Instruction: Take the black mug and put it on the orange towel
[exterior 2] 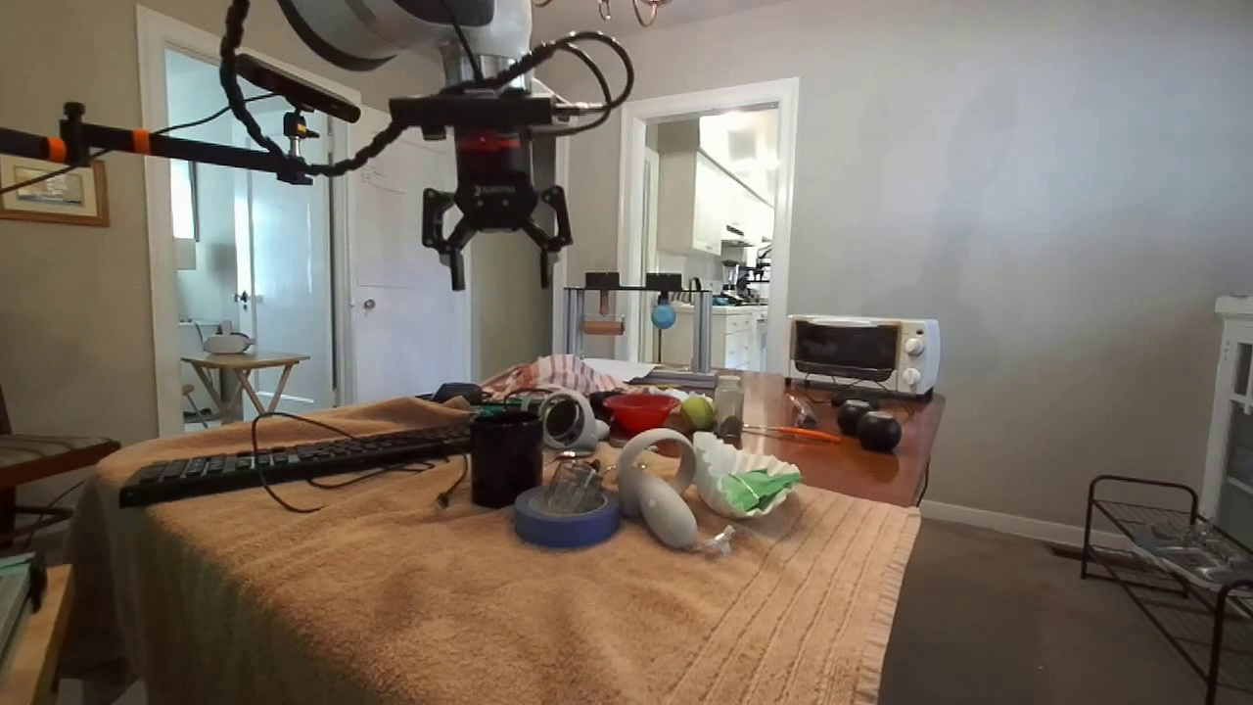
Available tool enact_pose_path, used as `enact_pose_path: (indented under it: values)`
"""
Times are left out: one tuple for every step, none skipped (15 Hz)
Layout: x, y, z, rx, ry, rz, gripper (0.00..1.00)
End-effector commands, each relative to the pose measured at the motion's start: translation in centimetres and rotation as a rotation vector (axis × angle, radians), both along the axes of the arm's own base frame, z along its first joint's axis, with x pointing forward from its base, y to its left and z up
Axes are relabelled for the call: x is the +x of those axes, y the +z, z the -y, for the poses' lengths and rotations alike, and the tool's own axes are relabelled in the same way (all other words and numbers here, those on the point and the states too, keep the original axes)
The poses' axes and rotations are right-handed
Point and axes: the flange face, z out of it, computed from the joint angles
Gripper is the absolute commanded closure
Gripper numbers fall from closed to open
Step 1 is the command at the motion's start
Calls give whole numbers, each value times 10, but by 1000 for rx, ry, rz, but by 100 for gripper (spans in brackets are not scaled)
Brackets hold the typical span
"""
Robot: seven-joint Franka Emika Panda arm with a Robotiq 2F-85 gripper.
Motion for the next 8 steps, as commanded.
enact_pose_path:
  values:
    - [-14, 45, -12, 16, -199, -8, 0]
    - [-16, 57, -15, 34, -251, -15, 0]
    - [-16, 67, -17, 48, -301, -17, 0]
    - [-16, 76, -18, 64, -352, -21, 0]
    - [-17, 84, -19, 79, -403, -19, 0]
    - [-17, 91, -20, 97, -451, -20, 0]
    - [-18, 97, -23, 110, -503, -20, 0]
    - [-19, 99, -27, 122, -553, -29, 0]
